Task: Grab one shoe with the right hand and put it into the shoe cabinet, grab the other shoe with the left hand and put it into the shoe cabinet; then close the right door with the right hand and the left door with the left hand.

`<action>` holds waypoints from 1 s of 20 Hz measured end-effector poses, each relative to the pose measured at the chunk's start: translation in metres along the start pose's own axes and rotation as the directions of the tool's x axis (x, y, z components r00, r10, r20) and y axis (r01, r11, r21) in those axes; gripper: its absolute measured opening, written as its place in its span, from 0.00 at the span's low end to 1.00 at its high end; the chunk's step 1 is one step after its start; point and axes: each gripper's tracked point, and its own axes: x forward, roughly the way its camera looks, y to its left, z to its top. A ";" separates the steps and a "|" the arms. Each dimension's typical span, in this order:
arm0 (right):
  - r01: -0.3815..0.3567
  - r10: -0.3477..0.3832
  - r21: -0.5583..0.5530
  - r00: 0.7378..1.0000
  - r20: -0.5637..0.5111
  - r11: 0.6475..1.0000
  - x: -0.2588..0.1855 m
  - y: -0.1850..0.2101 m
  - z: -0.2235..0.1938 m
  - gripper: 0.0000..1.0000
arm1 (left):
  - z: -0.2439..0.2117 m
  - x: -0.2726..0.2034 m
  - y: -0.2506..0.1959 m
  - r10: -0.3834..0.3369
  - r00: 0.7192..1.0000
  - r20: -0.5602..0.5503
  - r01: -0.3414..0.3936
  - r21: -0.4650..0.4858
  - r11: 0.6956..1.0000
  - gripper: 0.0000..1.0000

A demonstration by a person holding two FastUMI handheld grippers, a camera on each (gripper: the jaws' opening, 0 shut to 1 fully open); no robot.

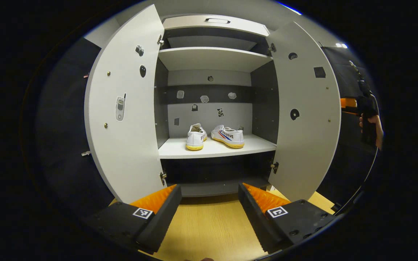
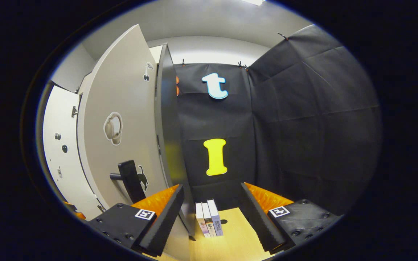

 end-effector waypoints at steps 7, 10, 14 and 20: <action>-0.047 0.047 -0.074 0.999 -0.003 0.996 -0.001 0.020 -0.003 0.94 | -0.001 -0.007 0.006 0.013 1.000 0.003 -0.013 -0.011 1.000 0.98; -0.033 0.033 -0.083 0.999 0.000 0.996 -0.005 0.025 -0.001 0.94 | -0.001 -0.012 0.017 0.024 1.000 0.009 -0.024 -0.011 1.000 0.98; -0.010 0.011 -0.080 1.000 0.003 0.997 -0.010 0.037 -0.004 0.94 | -0.002 -0.018 0.033 0.040 0.999 0.011 -0.040 -0.031 0.999 0.98; -0.048 0.048 -0.077 0.999 -0.011 0.996 -0.018 0.077 -0.008 0.94 | -0.010 -0.030 0.060 0.062 0.998 0.003 -0.062 -0.050 0.997 0.98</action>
